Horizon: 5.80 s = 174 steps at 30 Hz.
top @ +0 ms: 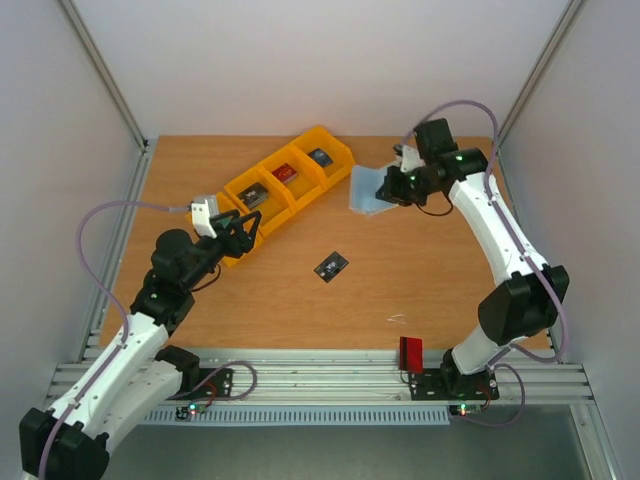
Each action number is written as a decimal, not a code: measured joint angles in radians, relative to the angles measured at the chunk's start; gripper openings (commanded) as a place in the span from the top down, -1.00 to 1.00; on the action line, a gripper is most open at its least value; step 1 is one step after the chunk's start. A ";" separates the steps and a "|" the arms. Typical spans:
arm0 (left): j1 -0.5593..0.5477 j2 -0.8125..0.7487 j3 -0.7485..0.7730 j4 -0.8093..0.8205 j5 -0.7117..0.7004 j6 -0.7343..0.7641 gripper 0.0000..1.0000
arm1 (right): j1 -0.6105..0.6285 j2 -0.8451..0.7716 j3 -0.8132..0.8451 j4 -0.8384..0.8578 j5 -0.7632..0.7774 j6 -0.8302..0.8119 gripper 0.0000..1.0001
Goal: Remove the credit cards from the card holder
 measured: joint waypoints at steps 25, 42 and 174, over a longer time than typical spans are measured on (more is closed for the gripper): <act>0.002 0.035 -0.051 -0.104 -0.083 -0.011 -0.52 | -0.443 0.204 -0.342 0.121 -0.022 0.100 -0.97; 0.002 0.040 -0.086 -0.048 -0.053 -0.005 -0.54 | 0.161 -0.116 -0.628 -0.322 0.359 0.266 -0.97; 0.003 0.058 0.008 0.151 0.232 -0.145 -0.41 | 0.256 -0.332 -0.380 0.139 0.101 0.338 0.09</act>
